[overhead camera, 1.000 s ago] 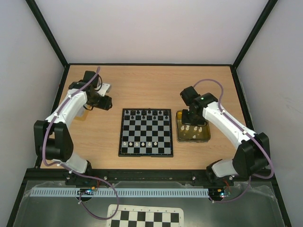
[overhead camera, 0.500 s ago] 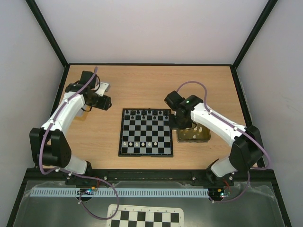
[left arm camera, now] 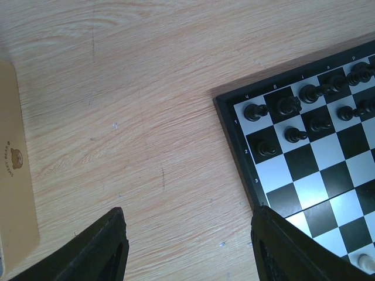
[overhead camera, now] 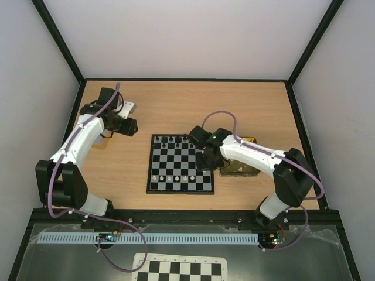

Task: Set up the chess pieces on the board
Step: Place the chess piece on the chessboard.

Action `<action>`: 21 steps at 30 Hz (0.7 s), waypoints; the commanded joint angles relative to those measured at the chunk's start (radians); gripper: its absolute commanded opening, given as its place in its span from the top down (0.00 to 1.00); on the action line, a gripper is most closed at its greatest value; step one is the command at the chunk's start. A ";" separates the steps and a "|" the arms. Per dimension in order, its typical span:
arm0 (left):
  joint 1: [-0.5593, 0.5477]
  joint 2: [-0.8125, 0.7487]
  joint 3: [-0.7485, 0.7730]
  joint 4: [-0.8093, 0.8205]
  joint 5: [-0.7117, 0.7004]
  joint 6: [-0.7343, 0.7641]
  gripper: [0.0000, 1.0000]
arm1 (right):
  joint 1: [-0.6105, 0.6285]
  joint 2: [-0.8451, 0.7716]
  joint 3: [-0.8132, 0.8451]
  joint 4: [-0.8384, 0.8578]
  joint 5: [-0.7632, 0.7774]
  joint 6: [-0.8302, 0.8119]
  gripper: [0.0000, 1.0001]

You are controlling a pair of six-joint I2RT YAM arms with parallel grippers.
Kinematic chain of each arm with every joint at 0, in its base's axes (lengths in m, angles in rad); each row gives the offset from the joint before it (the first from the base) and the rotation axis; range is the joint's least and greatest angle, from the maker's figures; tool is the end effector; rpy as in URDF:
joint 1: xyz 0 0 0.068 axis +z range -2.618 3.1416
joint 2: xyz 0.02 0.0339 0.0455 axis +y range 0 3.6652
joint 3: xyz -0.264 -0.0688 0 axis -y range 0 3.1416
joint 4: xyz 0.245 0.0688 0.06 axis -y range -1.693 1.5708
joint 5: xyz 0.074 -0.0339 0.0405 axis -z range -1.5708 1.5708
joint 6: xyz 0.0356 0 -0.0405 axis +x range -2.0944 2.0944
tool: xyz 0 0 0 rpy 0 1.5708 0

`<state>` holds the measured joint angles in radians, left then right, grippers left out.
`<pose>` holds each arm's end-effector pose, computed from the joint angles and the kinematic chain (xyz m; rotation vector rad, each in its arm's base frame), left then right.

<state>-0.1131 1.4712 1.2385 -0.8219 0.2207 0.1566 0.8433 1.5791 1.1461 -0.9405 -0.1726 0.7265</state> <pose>0.2969 -0.0416 0.2835 0.4263 2.5745 -0.2740 0.1890 0.2215 0.2222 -0.2073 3.0905 0.4062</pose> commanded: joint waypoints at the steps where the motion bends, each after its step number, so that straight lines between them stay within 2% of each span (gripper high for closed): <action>1: -0.005 -0.031 0.000 -0.010 0.003 0.001 0.41 | 0.007 0.010 -0.026 0.046 0.005 0.042 0.98; 21: -0.005 -0.038 -0.005 -0.005 0.013 0.001 0.41 | 0.092 0.030 -0.053 0.071 0.058 0.113 0.98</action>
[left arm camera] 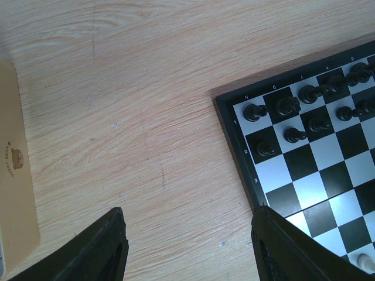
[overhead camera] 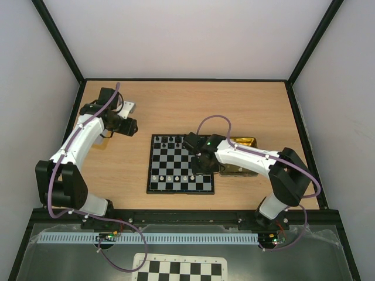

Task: Set up the chess pieces on the board
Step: Place the chess piece on the chessboard.

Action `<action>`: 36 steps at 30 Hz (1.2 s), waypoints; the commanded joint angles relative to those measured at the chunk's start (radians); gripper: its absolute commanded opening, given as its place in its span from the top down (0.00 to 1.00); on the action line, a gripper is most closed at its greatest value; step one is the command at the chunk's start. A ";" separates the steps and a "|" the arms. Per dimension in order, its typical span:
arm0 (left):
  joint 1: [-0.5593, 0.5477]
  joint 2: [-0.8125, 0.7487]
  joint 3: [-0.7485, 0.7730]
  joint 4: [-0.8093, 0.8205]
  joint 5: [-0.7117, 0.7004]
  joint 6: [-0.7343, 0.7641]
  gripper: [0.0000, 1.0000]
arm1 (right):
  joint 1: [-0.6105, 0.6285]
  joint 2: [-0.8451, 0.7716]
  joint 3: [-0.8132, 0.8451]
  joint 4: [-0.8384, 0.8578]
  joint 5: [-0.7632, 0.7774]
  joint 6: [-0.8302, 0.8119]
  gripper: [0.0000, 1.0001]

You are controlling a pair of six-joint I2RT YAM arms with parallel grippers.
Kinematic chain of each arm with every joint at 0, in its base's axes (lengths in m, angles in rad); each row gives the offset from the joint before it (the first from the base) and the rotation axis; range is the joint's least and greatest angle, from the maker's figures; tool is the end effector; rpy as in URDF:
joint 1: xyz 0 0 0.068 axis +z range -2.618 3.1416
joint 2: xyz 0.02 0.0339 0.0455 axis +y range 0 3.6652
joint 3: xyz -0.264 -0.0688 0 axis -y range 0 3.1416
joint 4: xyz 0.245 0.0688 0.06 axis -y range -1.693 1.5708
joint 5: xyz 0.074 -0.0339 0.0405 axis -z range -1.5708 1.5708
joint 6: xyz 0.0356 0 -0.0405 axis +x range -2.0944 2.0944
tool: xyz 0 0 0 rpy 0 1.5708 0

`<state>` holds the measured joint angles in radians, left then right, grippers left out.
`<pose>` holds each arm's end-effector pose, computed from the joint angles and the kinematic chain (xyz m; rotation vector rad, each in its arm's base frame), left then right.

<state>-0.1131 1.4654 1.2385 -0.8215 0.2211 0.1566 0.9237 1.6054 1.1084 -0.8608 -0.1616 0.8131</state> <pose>0.2959 -0.0415 0.2852 0.4264 2.5683 -0.2737 0.1740 0.2397 0.2066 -0.1981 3.0932 0.4151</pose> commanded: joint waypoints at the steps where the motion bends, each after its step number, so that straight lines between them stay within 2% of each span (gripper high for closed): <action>1: -0.005 -0.032 -0.004 -0.005 0.014 0.001 0.41 | 0.012 0.004 -0.017 -0.009 0.049 0.029 0.98; 18: -0.005 -0.041 -0.008 -0.007 0.017 0.002 0.41 | 0.053 0.025 -0.043 0.024 0.043 0.058 0.98; 22: -0.005 -0.043 -0.010 -0.006 0.017 0.002 0.41 | 0.054 0.029 -0.046 0.026 0.046 0.062 0.94; 36: -0.004 -0.039 -0.011 -0.004 0.019 0.001 0.41 | 0.055 0.038 -0.059 0.038 0.040 0.066 0.94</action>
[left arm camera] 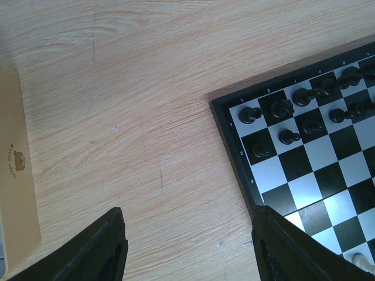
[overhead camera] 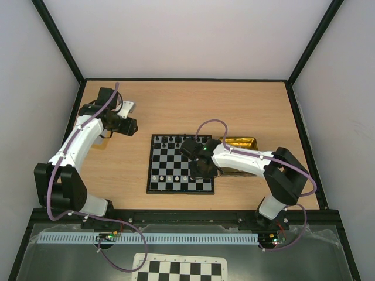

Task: Set up the chess pieces on the board
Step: Place the chess piece on the chessboard.

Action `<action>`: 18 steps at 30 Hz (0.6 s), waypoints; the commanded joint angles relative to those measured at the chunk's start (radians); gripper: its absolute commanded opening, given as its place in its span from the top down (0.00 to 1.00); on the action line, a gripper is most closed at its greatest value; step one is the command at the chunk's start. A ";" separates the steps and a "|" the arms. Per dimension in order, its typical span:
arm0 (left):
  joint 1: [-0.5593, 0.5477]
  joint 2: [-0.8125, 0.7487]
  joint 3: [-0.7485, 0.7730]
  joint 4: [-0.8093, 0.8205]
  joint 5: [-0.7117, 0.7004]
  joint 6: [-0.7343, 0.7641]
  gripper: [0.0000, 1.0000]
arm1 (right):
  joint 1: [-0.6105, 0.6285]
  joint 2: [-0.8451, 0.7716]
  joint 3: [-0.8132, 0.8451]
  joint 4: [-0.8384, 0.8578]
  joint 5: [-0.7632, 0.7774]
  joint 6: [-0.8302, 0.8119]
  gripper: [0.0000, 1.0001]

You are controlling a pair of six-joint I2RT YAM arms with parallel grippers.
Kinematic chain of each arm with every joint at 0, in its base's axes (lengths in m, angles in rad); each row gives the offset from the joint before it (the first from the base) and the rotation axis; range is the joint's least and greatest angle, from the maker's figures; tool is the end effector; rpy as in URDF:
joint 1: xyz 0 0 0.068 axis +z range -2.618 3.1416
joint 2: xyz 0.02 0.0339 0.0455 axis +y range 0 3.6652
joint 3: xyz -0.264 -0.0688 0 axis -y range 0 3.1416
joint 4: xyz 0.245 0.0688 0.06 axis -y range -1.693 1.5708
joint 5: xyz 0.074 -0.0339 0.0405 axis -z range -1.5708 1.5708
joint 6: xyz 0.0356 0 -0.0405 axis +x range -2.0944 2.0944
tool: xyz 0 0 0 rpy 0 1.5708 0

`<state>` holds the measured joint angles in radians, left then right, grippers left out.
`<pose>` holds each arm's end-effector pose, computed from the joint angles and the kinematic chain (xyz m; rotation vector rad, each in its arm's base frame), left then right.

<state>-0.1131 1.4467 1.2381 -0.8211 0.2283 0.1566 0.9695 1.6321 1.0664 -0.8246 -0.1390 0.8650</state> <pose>0.2926 -0.0413 0.2903 0.4286 2.5483 -0.2805 0.1627 0.2459 0.1889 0.1826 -3.1155 -0.3563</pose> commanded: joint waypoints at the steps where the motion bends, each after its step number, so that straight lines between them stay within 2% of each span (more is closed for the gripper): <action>1: -0.005 -0.018 -0.011 -0.004 0.012 0.001 0.41 | 0.009 0.011 -0.018 0.004 0.015 0.014 0.94; 18: -0.005 -0.023 -0.022 0.001 0.013 0.000 0.41 | 0.008 0.024 -0.022 0.019 0.010 0.009 0.93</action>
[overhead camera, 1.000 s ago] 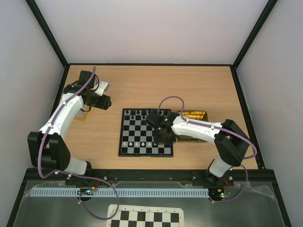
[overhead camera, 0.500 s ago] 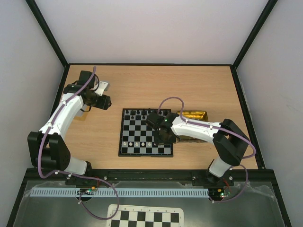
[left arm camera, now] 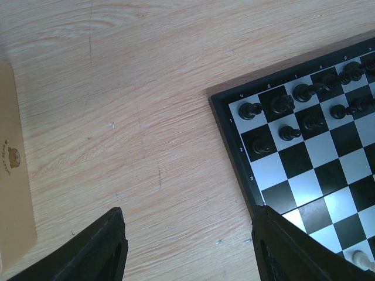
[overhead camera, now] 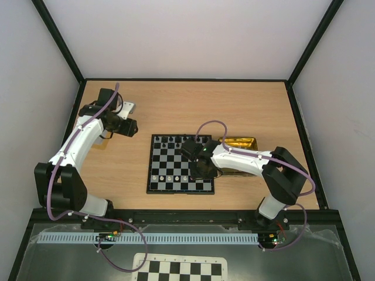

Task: Set up the chess pieces on the board
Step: Place the chess piece on the chessboard.

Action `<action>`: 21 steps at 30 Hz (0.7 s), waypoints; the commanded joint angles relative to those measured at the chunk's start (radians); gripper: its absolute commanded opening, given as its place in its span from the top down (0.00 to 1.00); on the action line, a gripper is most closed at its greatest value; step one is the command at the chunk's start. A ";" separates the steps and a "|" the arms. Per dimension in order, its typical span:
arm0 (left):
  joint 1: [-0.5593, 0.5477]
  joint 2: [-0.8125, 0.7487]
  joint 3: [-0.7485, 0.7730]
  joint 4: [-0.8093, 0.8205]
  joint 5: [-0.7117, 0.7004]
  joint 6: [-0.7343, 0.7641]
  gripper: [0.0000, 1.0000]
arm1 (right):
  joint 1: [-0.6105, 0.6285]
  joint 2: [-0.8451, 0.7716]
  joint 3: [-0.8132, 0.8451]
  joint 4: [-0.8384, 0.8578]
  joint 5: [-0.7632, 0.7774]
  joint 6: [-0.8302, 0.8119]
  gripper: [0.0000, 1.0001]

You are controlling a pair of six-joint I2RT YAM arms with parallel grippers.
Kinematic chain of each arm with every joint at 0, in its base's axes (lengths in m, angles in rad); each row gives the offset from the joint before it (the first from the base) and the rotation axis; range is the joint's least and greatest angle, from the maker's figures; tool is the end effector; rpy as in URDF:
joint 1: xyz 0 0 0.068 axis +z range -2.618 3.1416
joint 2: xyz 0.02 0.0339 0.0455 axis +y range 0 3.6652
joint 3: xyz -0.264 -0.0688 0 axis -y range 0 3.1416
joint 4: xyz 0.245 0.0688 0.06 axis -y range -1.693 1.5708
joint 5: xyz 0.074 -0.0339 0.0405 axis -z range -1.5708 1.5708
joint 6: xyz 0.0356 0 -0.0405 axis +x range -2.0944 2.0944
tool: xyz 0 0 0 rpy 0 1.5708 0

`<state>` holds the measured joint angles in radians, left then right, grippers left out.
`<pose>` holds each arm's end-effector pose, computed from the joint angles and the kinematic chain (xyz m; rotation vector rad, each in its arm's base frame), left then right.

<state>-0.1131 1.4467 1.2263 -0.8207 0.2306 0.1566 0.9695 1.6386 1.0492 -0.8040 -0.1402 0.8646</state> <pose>0.2916 -0.0413 0.2867 0.4294 2.5592 -0.2850 0.1623 0.2454 0.1830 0.1829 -3.1130 -0.3533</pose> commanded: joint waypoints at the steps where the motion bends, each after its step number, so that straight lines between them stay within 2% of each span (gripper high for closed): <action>1: -0.005 -0.023 -0.010 0.000 0.012 0.000 0.41 | 0.009 0.017 -0.003 0.000 0.012 0.010 0.93; 8: -0.005 -0.025 -0.010 0.000 0.009 0.001 0.41 | 0.009 0.015 -0.003 0.002 0.011 0.011 0.87; 21: -0.005 -0.022 -0.011 0.002 0.013 0.000 0.41 | 0.009 0.010 0.037 -0.026 0.044 0.011 0.84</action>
<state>-0.1131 1.4467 1.2251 -0.8204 0.2317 0.1566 0.9695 1.6470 1.0527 -0.8009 -0.1379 0.8650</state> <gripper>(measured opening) 0.594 0.161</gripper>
